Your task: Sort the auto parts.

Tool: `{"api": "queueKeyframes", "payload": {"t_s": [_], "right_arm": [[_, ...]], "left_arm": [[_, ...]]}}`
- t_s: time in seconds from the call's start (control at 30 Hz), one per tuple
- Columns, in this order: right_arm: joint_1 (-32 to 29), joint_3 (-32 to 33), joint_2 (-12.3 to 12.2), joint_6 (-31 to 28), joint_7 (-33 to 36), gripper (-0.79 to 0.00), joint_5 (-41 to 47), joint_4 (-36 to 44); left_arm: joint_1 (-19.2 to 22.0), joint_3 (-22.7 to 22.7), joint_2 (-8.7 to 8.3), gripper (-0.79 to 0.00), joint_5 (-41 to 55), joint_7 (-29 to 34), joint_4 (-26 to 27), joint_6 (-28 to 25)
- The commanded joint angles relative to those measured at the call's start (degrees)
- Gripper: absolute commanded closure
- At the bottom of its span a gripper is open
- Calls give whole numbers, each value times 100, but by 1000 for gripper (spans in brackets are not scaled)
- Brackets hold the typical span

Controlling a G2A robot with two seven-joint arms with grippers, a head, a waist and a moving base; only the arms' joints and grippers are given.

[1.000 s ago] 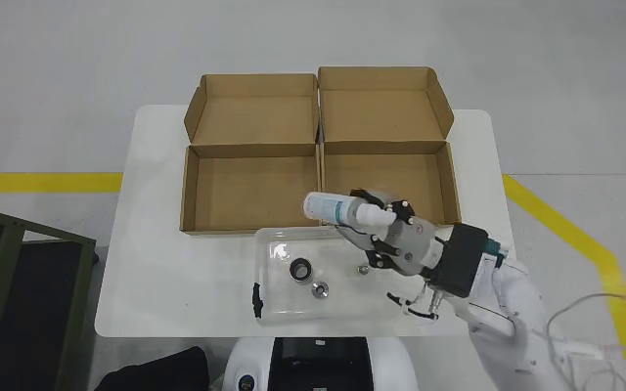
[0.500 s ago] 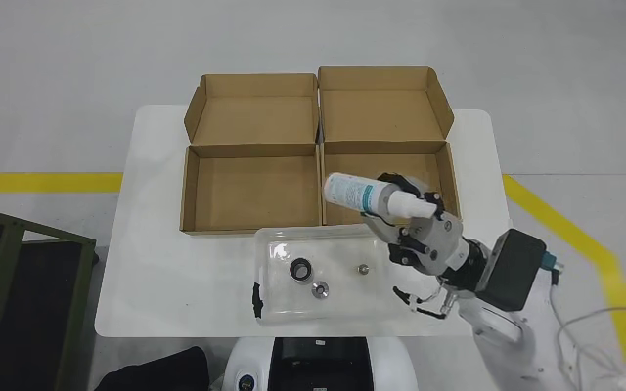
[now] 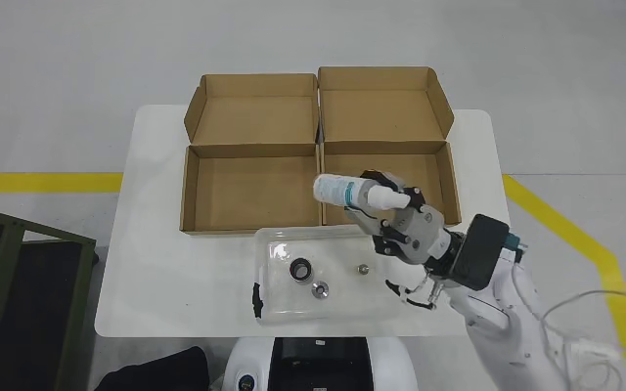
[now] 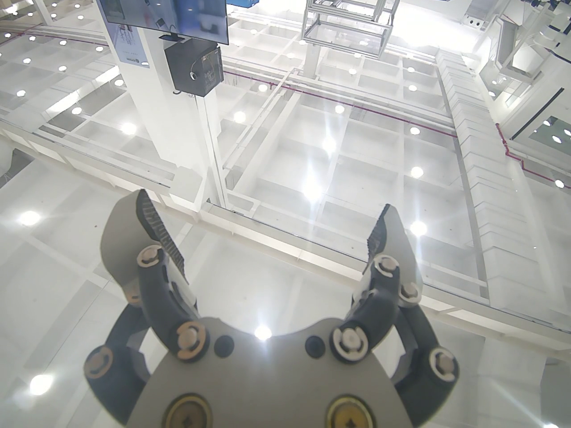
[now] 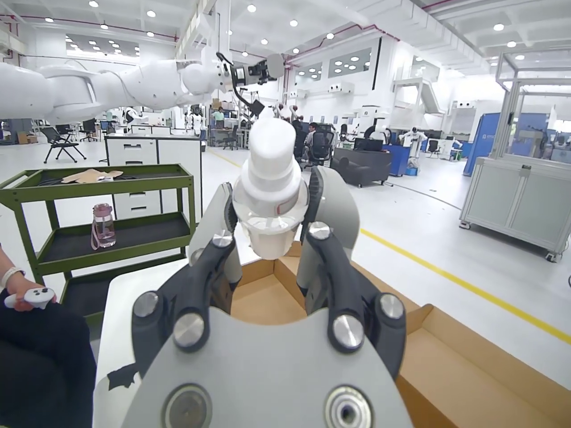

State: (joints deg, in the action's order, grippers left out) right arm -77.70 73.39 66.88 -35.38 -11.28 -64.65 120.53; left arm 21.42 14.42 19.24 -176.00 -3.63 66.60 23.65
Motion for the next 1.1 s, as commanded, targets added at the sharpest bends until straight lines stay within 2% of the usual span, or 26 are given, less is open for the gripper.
{"api": "queueKeyframes", "payload": {"t_s": [0.0, 0.27, 0.63, 1.07], "right_arm": [[18, -76, 6, 76, 137, 0, -79, -153], [196, -337, 35, 366, 706, 0, -325, -852], [689, -361, 62, 882, 1889, 0, -435, -1453], [1381, -739, 171, 1105, 2452, 0, -180, -2463]], "left_arm": [[0, 0, 0, -785, 0, 0, 0, 0], [0, 0, 0, -785, 0, 0, 0, 0], [0, 0, 0, -785, 0, 0, 0, 0], [0, 0, 0, -785, 0, 0, 0, 0]]}}
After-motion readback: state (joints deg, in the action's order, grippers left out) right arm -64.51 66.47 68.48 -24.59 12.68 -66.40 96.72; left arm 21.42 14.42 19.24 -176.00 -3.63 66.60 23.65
